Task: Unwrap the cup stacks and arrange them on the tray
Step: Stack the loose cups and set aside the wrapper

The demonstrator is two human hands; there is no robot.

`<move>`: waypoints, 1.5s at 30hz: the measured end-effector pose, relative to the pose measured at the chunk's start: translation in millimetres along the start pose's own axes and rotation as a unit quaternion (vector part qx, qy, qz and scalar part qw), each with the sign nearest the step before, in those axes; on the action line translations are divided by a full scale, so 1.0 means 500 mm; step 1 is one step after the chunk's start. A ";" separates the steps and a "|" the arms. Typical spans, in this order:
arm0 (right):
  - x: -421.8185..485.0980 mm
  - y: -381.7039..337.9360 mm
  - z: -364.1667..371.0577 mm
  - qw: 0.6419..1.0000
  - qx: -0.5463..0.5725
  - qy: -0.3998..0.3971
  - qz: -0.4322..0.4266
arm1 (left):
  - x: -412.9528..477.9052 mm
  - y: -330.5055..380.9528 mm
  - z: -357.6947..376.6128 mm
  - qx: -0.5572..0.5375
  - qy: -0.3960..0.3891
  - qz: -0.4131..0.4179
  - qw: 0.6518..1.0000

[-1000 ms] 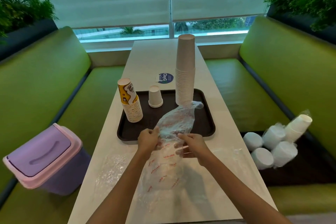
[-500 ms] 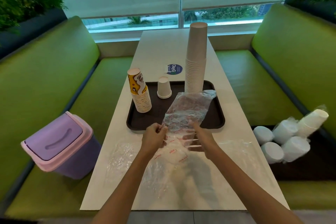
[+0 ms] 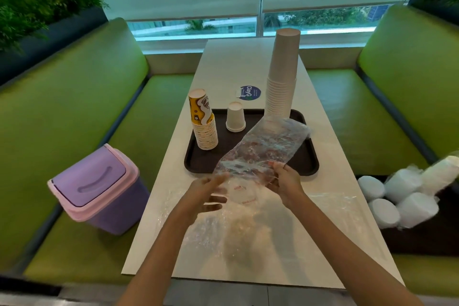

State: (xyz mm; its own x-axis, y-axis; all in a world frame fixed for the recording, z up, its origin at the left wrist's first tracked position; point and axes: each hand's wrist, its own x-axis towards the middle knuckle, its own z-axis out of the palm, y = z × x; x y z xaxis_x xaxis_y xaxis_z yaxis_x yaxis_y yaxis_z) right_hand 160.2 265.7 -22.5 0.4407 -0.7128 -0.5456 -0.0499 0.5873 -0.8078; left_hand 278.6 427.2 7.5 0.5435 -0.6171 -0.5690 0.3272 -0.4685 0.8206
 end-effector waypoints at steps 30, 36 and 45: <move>0.113 -0.060 0.185 0.672 -0.398 -0.078 -0.620 | 0.042 0.070 -0.050 -0.097 0.256 0.198 0.941; 0.143 -0.074 0.157 0.654 -0.386 -0.062 -0.647 | 0.077 0.091 -0.072 -0.146 0.295 0.186 0.926; 0.166 -0.096 0.151 0.643 -0.405 -0.079 -0.645 | 0.097 0.117 -0.041 -0.046 0.388 0.295 0.872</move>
State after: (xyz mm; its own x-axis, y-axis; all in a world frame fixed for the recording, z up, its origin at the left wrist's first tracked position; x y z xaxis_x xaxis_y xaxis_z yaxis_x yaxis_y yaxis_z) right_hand 266.8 207.2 -12.0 0.6654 -0.3210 0.6739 0.0271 -0.8918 -0.4516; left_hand 339.9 382.5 29.1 0.9859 -0.1039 0.1311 -0.1449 -0.1387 0.9797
